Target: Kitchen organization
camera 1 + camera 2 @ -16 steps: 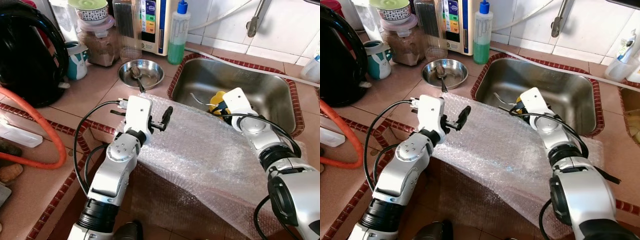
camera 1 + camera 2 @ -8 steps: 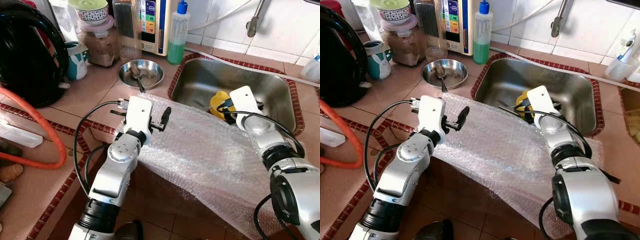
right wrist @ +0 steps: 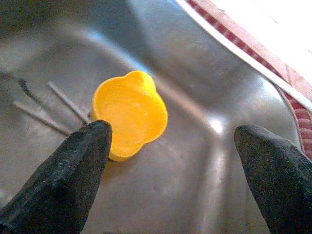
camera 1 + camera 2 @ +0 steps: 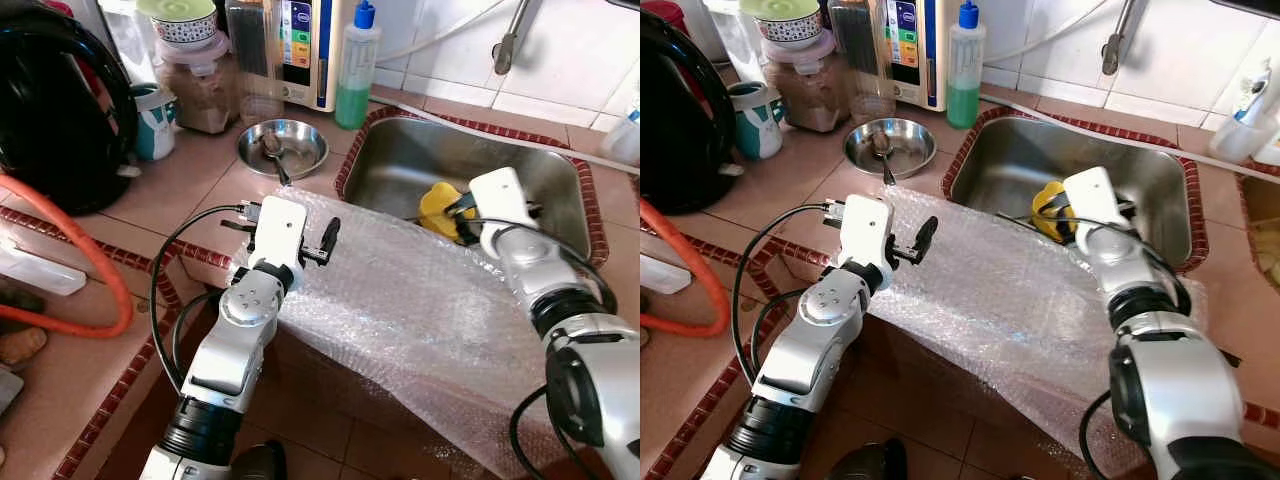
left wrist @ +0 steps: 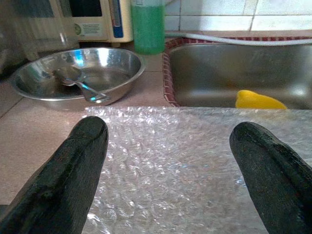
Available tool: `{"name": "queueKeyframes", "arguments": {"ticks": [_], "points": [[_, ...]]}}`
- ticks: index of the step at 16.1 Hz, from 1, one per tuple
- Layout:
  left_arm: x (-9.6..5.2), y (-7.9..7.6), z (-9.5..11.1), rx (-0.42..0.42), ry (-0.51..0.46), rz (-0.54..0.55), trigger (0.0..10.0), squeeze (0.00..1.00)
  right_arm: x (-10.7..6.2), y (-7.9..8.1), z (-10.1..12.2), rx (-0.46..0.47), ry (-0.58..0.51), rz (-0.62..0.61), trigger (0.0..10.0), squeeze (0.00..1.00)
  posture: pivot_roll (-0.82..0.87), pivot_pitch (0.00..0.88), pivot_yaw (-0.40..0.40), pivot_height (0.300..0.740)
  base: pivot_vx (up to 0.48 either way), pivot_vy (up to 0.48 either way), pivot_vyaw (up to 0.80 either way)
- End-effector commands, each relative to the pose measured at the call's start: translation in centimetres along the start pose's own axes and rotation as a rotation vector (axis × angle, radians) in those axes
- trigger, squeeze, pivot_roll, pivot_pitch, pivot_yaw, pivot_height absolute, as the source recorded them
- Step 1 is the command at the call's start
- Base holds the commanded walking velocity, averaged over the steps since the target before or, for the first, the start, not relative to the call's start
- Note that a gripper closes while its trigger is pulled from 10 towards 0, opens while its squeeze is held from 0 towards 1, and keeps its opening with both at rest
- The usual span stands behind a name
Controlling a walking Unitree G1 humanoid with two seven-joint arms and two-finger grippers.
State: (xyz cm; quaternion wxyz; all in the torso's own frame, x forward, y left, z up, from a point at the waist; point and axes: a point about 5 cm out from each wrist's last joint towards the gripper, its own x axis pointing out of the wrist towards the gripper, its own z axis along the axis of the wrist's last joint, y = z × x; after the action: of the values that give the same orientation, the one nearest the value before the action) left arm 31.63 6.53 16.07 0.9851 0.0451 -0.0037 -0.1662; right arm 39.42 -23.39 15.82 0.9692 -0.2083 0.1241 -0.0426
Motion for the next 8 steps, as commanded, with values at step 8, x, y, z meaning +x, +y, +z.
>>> {"name": "queueKeyframes", "arguments": {"ticks": [8], "points": [[0.5,1.0,-0.1,0.070,0.001,0.069,10.0,1.00,0.0,-0.3,2.3,0.147,-0.145,0.041,10.0,1.00,0.08,0.069,-0.011,0.740,0.000,0.000,0.00]]}}
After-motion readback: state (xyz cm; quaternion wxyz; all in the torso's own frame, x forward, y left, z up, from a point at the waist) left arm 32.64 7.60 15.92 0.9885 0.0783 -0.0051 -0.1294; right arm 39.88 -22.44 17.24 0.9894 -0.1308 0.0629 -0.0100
